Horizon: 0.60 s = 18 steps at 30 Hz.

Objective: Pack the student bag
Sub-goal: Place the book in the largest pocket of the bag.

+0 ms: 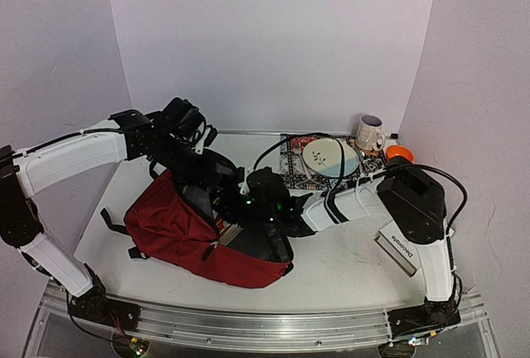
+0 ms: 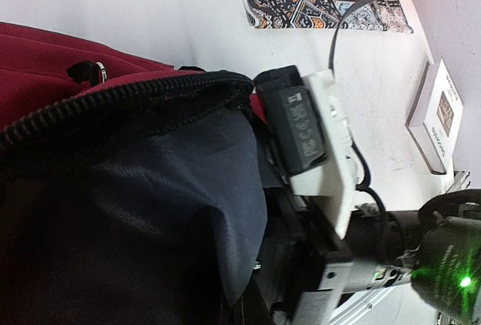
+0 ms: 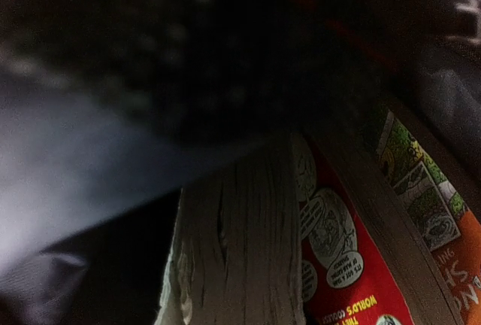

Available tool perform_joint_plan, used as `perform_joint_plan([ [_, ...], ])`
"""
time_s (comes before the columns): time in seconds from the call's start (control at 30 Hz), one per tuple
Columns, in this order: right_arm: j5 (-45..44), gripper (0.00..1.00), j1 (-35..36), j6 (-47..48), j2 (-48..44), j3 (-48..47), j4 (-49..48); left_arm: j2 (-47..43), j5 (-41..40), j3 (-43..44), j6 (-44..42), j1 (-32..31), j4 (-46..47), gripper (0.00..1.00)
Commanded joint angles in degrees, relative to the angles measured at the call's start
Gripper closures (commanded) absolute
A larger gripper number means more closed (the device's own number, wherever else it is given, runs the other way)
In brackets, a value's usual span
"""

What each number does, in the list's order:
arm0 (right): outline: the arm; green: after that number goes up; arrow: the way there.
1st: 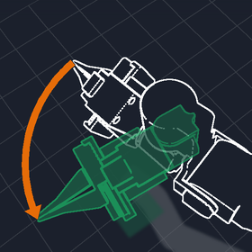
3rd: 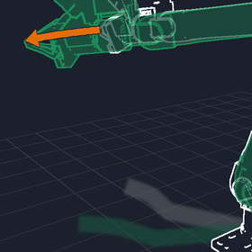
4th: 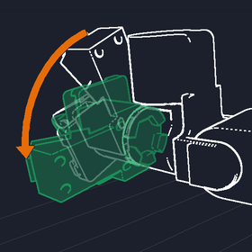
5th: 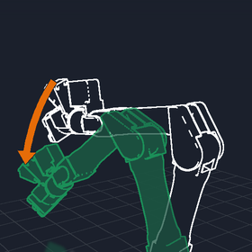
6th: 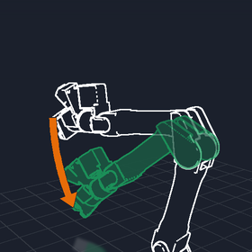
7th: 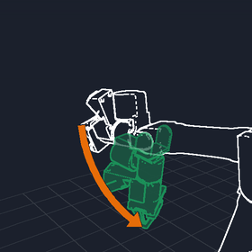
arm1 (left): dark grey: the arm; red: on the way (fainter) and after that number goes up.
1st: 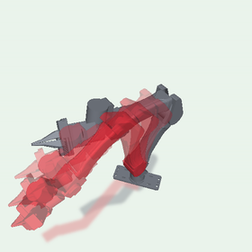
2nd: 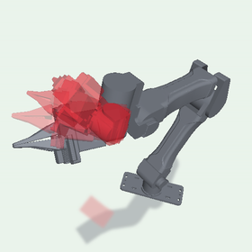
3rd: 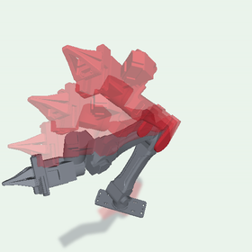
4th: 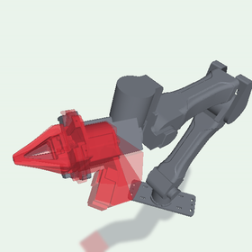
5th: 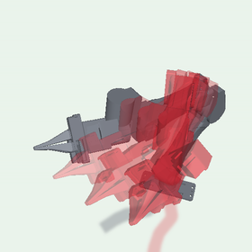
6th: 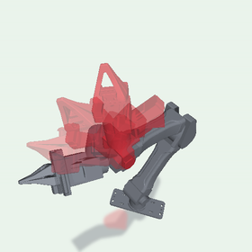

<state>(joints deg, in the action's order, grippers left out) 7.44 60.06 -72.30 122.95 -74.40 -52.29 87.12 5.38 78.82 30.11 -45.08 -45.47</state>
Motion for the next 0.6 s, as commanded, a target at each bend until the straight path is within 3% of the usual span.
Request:
perform_joint_plan([
  [0.0, -2.8, 0.93, 1.2, 3.6, 0.2, -5.2, 3.3, -4.5, -0.9, -0.5, 0.6, -0.5, 6.4, 1.00],
  [0.57, -7.1, 0.30, 3.1, 15.5, -11.7, -0.6, 22.1, -5.2, -7.5, -5.4, 0.5, -0.5, 6.7, 1.00],
])
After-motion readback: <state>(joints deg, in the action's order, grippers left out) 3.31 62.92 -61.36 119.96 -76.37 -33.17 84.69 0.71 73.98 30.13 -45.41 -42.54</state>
